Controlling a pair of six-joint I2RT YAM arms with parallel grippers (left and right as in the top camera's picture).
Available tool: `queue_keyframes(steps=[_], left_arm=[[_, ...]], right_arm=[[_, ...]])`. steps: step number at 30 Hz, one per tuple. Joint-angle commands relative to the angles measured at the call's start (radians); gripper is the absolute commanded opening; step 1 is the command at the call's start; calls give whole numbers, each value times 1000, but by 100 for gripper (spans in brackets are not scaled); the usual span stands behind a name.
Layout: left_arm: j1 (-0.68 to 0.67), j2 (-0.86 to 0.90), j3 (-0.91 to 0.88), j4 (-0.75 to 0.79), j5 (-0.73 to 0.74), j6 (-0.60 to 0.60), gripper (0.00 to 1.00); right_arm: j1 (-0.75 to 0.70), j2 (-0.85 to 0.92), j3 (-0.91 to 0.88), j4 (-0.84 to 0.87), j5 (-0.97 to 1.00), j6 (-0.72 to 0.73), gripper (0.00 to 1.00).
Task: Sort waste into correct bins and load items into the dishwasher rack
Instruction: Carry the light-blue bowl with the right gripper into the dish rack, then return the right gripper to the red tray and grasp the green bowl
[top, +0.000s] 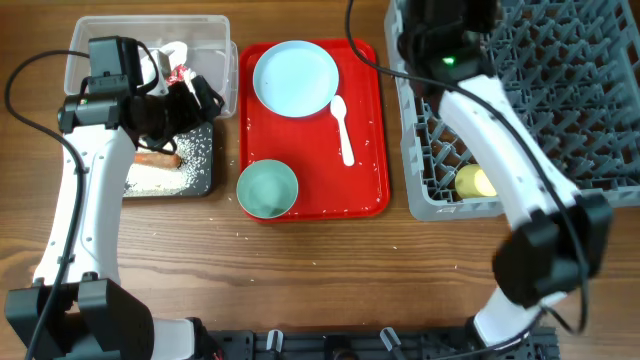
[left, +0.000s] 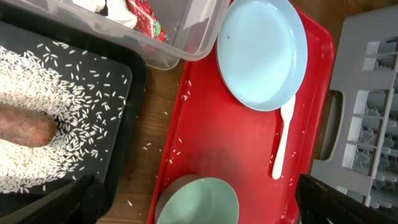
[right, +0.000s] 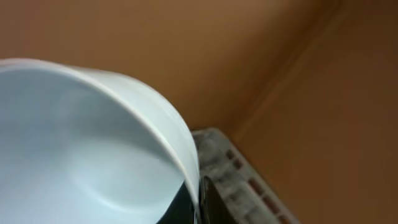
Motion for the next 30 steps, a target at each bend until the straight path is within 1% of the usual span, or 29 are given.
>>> queue_keyframes(steps=[1, 3, 9, 11, 15, 18, 20, 29, 30], left_arm=[[3, 7, 11, 2, -8, 9, 100], [3, 7, 11, 2, -8, 9, 100], [3, 7, 11, 2, -8, 9, 100], [3, 7, 11, 2, -8, 9, 100], [3, 7, 11, 2, -8, 9, 100], [3, 7, 11, 2, -8, 9, 100], [3, 7, 11, 2, -8, 9, 100], [3, 7, 11, 2, -8, 9, 100], [3, 7, 11, 2, -8, 9, 100]], right_arm=[[-19, 136, 3, 183, 121, -421, 4], [-29, 195, 3, 246, 124, -481, 4], [-31, 298, 0, 209, 148, -483, 4], [-31, 316, -12, 193, 197, -481, 5], [-31, 327, -42, 164, 246, -471, 4], [-31, 328, -42, 138, 245, -411, 4], [-27, 328, -42, 124, 246, -405, 4], [65, 328, -42, 85, 234, -409, 5], [74, 328, -42, 86, 234, -411, 9]])
